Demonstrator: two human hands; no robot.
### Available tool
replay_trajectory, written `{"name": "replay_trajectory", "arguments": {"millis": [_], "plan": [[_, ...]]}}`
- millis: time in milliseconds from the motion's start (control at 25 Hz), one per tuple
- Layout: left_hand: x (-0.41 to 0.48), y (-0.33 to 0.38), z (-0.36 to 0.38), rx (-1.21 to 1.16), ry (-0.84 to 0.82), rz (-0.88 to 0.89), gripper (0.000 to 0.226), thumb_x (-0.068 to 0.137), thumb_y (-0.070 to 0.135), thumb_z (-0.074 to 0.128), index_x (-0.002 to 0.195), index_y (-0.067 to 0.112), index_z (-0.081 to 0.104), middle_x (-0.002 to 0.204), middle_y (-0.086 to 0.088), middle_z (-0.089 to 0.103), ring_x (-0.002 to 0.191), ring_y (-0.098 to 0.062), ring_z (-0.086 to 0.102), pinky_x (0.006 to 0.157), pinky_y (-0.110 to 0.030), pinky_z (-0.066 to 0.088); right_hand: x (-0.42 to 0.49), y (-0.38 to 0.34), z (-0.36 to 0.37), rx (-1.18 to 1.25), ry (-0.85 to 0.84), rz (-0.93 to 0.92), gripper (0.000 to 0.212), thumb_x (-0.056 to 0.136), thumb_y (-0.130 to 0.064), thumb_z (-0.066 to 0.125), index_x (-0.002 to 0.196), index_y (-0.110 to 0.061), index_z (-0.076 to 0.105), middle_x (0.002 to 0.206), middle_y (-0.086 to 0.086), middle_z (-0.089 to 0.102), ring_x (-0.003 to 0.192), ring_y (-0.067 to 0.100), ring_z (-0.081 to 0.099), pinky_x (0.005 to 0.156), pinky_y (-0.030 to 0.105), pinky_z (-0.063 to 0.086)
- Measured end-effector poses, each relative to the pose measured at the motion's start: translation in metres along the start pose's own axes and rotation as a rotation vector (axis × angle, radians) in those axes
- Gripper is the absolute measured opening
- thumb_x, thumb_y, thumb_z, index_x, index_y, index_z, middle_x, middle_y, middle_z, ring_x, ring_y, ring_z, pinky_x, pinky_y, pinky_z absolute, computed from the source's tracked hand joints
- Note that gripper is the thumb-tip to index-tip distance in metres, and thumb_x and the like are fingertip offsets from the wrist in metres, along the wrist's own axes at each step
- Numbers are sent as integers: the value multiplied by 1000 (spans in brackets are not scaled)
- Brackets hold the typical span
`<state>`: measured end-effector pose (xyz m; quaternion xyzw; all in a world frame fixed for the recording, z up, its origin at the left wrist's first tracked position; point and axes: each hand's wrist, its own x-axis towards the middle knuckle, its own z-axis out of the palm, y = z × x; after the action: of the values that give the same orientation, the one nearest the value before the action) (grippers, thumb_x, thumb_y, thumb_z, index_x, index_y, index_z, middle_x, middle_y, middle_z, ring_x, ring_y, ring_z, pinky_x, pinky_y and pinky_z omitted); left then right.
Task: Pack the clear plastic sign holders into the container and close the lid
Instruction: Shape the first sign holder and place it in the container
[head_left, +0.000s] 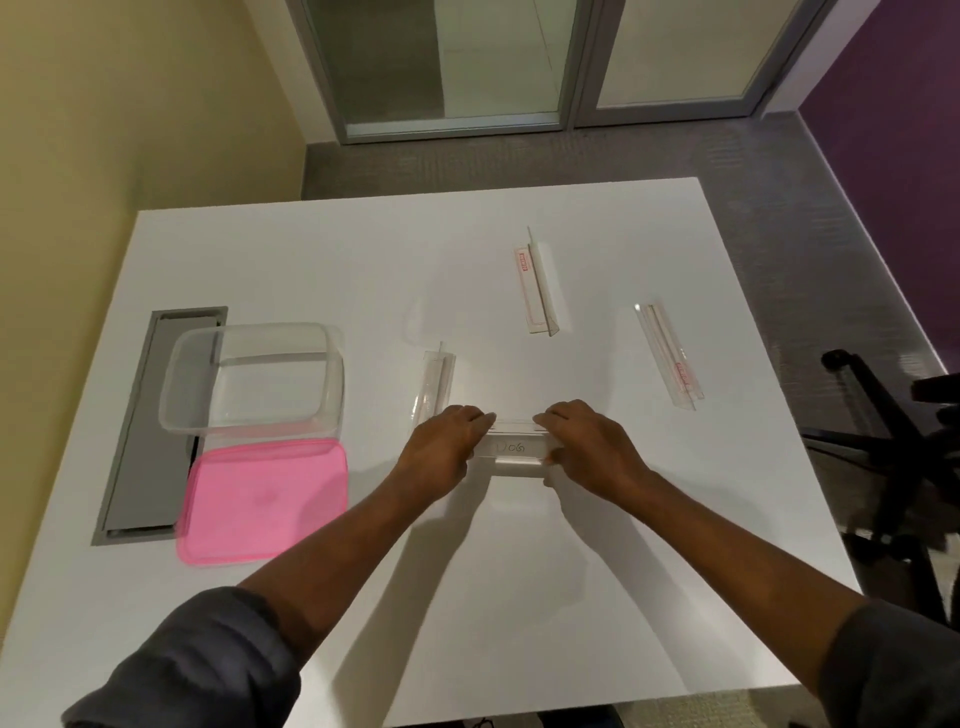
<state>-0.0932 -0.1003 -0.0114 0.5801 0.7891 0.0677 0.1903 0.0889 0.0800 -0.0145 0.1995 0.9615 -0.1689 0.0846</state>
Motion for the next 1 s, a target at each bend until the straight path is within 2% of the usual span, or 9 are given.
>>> {"name": "replay_trajectory", "arguments": {"millis": [160, 320, 480, 600, 720, 840, 1000], "plan": [[-25, -43, -40, 47, 62, -20, 63, 87, -8, 67, 145, 16, 58, 139, -5, 66, 129, -30, 59, 82, -45, 61, 27, -50, -24, 31, 60, -47, 53, 86, -15, 83, 136, -17, 66, 132, 2, 69, 122, 27, 61, 81, 44, 62], [-60, -103, -74, 61, 142, -47, 66, 80, -13, 72, 139, 16, 63, 128, -5, 72, 119, -31, 66, 72, -45, 63, 66, -109, -34, 49, 90, -138, 55, 85, -17, 86, 137, -16, 66, 131, 4, 71, 122, 30, 62, 81, 47, 63], [-97, -160, -110, 64, 205, -79, 73, 79, -16, 72, 143, 17, 63, 132, -3, 71, 110, -25, 71, 72, -35, 59, 104, -170, -37, 88, 120, -214, 54, 86, -18, 84, 137, -17, 66, 131, 3, 71, 122, 29, 61, 81, 46, 62], [-116, -203, -136, 72, 207, -93, 69, 80, -16, 73, 140, 17, 65, 129, -3, 72, 94, -19, 73, 67, -34, 61, 135, -213, -35, 105, 147, -252, 52, 87, -20, 84, 136, -17, 67, 127, 3, 71, 121, 29, 61, 79, 44, 60], [-124, -245, -150, 71, 192, -127, 69, 80, -13, 73, 140, 20, 66, 127, 0, 72, 89, -14, 73, 66, -30, 58, 167, -249, -29, 114, 147, -257, 53, 88, -21, 83, 138, -18, 65, 131, 1, 69, 125, 28, 59, 82, 41, 57], [-125, -281, -156, 40, 182, -158, 69, 80, -11, 74, 141, 22, 67, 122, -1, 75, 83, -13, 74, 70, -36, 61, 199, -273, -18, 92, 113, -262, 54, 88, -22, 82, 139, -18, 64, 132, 2, 69, 124, 29, 58, 83, 40, 57], [-117, -316, -149, 36, 174, -158, 58, 83, -8, 73, 136, 16, 71, 112, -7, 78, 88, -23, 75, 74, -43, 63, 237, -289, 1, 12, 45, -239, 49, 89, -19, 81, 134, -12, 65, 128, 6, 68, 122, 32, 59, 79, 45, 59]]}}
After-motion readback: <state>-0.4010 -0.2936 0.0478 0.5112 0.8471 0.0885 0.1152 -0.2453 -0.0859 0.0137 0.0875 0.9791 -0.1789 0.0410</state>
